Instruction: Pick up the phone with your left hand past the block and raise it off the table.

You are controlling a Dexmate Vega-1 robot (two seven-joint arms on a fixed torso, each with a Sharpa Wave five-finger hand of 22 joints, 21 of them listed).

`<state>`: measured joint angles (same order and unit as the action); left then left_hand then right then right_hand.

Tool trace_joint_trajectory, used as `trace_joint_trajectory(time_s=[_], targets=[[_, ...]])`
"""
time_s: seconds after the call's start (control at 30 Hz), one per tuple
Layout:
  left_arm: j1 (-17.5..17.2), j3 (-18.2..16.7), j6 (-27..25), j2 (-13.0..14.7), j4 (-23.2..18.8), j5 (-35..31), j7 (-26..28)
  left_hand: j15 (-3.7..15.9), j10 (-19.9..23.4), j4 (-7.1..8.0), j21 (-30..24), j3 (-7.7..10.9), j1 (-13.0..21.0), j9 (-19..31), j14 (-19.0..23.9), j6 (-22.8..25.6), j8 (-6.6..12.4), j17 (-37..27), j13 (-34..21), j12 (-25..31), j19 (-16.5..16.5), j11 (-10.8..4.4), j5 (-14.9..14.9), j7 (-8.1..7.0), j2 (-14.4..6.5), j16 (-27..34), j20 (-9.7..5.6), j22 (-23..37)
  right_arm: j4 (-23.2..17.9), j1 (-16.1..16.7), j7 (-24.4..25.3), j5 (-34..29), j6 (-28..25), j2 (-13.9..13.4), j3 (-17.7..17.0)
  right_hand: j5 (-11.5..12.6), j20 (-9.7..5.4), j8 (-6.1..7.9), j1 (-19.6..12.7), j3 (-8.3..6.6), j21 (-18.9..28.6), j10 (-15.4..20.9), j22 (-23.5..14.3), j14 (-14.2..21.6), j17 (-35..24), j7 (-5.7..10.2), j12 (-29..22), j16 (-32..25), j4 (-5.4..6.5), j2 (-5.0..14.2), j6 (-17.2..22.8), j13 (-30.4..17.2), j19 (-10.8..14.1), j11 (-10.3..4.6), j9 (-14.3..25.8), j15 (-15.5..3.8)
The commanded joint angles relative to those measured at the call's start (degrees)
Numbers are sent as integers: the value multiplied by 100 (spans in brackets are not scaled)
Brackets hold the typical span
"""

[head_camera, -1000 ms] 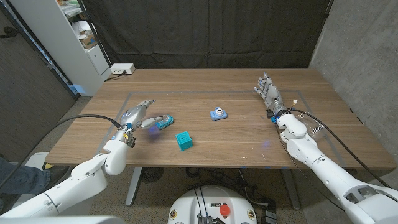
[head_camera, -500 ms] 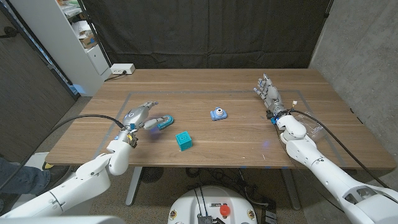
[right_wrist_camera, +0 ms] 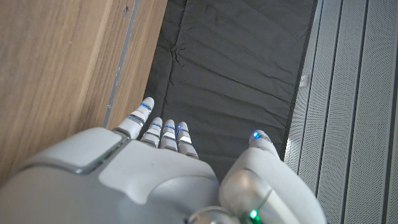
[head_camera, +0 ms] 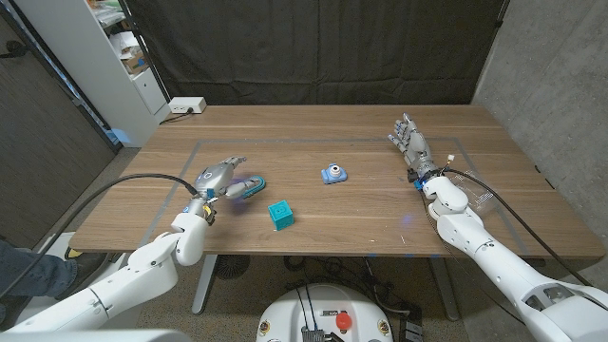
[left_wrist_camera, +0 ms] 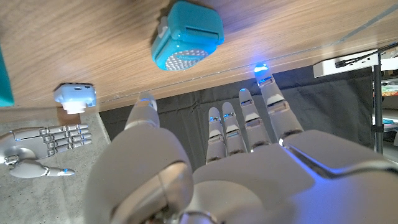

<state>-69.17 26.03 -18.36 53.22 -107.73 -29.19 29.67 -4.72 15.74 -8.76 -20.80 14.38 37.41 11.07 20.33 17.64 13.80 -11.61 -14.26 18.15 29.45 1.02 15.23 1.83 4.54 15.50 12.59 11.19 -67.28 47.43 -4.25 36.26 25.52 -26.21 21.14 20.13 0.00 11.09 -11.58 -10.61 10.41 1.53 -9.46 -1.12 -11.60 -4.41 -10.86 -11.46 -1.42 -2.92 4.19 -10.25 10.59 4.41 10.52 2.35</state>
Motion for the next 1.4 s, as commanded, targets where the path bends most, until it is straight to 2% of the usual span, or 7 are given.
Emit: trace_joint_trajectory(time_s=[0.03,0.37,0.6,0.97,1.4], targets=[[299,270,4,-164,242,60,-113,13,54,27,-16,48,51,15,56,78,58,-21,-14,30,65,-11,-30,6,-24,50,-2,-2,-16,15,5,29,-30,-22,-27,27,-1,11,-19,-6,55,32,-24,46,-7,-2,-12,-36,-19,71,19,-31,69,27,25,24],[405,434,-241,-190,246,-6,-225,66,149,7,-1,138,235,17,150,212,77,-39,-28,55,105,-29,-95,28,-187,84,-3,-4,10,-26,-26,31,-48,-37,-28,25,3,9,-30,-7,53,28,-24,55,-7,-3,-11,-37,-26,80,15,-31,68,34,25,26],[438,492,-389,-122,154,-85,-296,89,167,-19,10,178,355,18,166,313,95,-41,-35,54,122,-29,-146,30,-240,83,-2,-5,71,-67,-56,38,-35,-13,-22,23,9,9,-37,-7,52,30,-24,51,-7,2,-12,-35,-31,85,13,-32,67,29,25,30],[543,678,-731,-173,93,-298,-395,99,188,-28,22,215,455,19,180,362,92,-47,-42,53,136,-29,-201,59,-304,87,-1,-5,177,-93,-107,104,23,53,-43,20,19,8,-45,-6,49,25,-24,55,-8,5,-10,-35,-37,92,12,-32,64,25,25,32],[565,746,-681,-233,103,-129,-507,100,209,-41,32,247,555,20,196,395,84,-51,-49,52,150,-42,-260,69,-353,89,-1,-4,252,-113,-177,116,69,70,-39,15,22,6,-49,-1,49,25,-24,55,-10,9,-10,-34,-42,96,6,-32,65,28,25,36]])
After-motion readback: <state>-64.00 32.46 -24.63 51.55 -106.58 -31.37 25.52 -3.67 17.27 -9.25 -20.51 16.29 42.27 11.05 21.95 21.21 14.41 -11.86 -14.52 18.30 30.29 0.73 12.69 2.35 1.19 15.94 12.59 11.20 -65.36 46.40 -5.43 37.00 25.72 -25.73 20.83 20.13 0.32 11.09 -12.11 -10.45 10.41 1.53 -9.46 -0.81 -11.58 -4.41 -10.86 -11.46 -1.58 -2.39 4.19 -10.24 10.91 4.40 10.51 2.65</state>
